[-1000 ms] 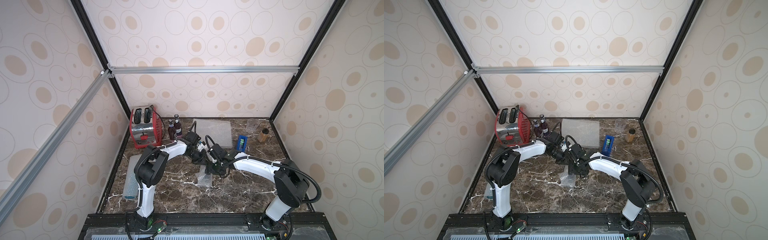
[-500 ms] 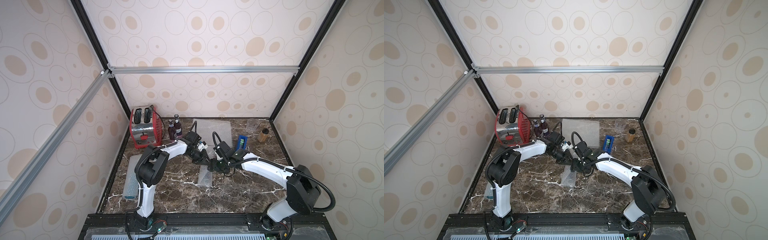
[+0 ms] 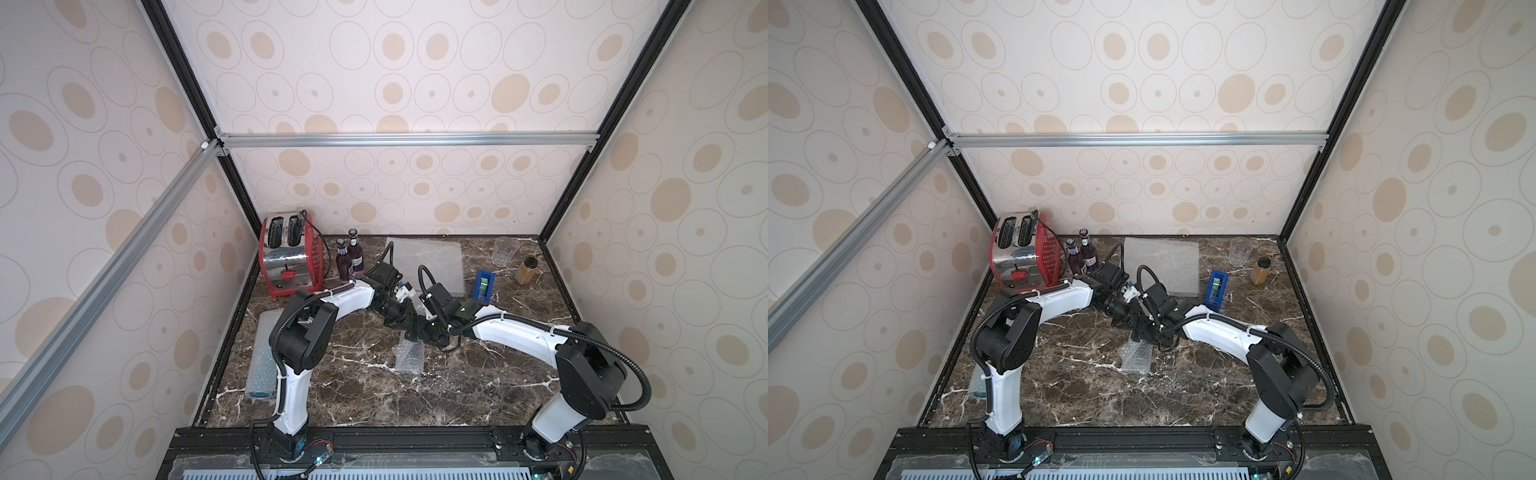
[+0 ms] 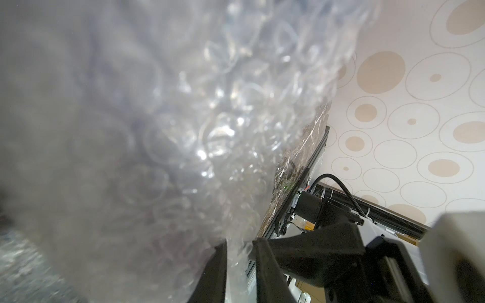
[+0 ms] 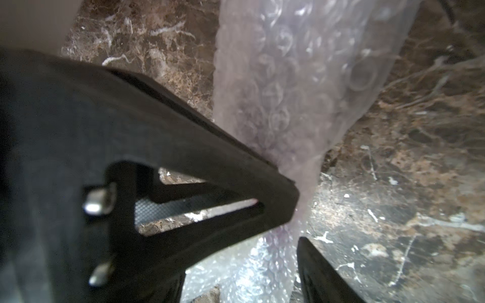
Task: Wrap wine bottles in bubble wrap
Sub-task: Wrap the wine bottle in bubble wrap.
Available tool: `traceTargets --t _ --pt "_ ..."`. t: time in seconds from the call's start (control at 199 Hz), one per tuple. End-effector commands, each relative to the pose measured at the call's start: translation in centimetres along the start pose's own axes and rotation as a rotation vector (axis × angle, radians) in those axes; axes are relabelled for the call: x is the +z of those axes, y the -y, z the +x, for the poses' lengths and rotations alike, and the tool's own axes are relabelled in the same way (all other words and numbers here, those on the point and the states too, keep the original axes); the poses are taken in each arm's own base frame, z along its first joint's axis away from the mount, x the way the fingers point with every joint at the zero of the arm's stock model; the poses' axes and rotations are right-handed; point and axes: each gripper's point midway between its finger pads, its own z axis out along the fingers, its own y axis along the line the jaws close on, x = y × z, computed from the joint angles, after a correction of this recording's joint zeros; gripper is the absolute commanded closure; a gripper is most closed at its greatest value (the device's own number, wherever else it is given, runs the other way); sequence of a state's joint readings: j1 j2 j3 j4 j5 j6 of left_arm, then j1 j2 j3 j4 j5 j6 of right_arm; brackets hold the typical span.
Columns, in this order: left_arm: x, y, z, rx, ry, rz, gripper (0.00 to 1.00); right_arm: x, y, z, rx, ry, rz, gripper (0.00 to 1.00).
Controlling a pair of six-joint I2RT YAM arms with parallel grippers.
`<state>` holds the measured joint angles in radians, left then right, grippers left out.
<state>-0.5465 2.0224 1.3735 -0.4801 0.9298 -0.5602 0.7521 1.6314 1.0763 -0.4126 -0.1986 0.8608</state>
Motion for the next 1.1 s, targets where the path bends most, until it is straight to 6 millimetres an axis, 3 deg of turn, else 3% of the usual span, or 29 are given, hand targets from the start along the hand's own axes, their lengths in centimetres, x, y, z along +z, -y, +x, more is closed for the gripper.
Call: traceTargets --t 0.0,0.286,0.542,0.798,0.964,1.1 --pt "1.6 -4.9 2.0 -0.090 -0.056 -0.156 0.79 0.1 -1.6 -0.8 0.028 0.040 -0.067 0.31" --pt "1.9 -5.1 2.1 -0.096 -0.062 -0.160 0.79 1.2 1.6 0.3 0.044 0.014 0.057 0.33" --pt "1.7 -5.3 2.0 -0.087 -0.058 -0.172 0.79 -1.5 3.0 0.8 0.015 0.024 0.080 0.56" --pt "1.5 -5.2 2.1 -0.077 -0.059 -0.181 0.79 -0.6 2.5 1.5 0.014 -0.031 0.003 0.78" --pt "1.6 -5.0 2.2 -0.083 -0.056 -0.166 0.78 -0.3 2.0 1.2 0.025 -0.040 -0.061 0.80" --pt "1.2 -4.8 2.0 -0.062 -0.052 -0.178 0.78 -0.1 1.3 1.1 0.040 -0.049 -0.107 0.75"
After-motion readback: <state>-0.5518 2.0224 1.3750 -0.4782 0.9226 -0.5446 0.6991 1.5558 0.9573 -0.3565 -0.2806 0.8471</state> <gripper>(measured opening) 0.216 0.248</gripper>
